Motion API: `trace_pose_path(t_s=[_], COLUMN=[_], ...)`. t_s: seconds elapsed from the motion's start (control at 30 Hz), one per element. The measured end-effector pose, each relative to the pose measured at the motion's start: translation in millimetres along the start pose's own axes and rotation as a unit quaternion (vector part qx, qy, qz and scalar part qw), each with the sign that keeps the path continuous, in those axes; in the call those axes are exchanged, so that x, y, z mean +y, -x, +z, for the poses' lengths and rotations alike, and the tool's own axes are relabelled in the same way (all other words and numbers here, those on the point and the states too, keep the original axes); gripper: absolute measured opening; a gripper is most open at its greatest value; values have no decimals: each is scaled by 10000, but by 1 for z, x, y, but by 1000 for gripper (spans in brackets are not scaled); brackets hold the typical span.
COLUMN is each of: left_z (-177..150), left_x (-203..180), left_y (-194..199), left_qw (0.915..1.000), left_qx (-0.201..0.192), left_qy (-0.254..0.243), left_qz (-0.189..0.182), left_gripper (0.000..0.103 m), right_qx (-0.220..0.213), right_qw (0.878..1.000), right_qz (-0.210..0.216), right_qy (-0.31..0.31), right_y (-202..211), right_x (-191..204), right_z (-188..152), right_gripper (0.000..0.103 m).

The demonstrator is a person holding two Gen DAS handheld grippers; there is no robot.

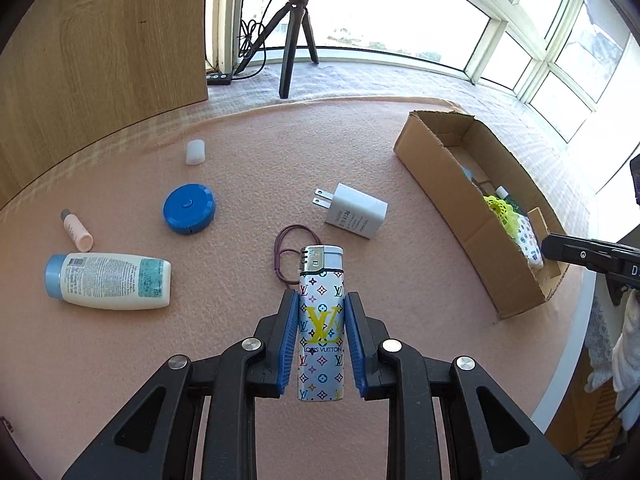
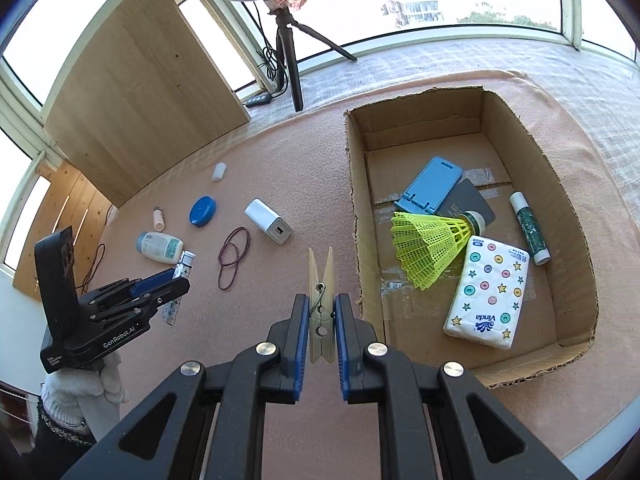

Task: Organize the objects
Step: 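Carry the lighter and clothespin over the box and open both grippers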

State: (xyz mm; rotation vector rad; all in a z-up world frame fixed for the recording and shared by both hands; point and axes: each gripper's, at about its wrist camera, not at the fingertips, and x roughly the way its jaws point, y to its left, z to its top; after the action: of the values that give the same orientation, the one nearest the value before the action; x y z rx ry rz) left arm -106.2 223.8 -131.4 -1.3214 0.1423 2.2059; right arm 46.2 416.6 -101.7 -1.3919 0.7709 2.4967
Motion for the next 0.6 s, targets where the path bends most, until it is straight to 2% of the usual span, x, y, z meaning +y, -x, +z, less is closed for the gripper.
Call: trace_pose_path(t_s=[0.33,0.6], left_z=[62,101], left_x=[-69,-125], left_y=[-15,-40], left_qw=[9974,9938], left_qx=[-244,-231], left_qy=[-601,-922], left_qz=[-307,-569], left_gripper=[25,25], right_qx=[-317,-369], right_qw=[9979,9959], right_qz=[-441,-594], right_qy=[-357,-574], right_y=[34,41], right_x=[-54,-85], right_z=[3,1], right_gripper=[12,12])
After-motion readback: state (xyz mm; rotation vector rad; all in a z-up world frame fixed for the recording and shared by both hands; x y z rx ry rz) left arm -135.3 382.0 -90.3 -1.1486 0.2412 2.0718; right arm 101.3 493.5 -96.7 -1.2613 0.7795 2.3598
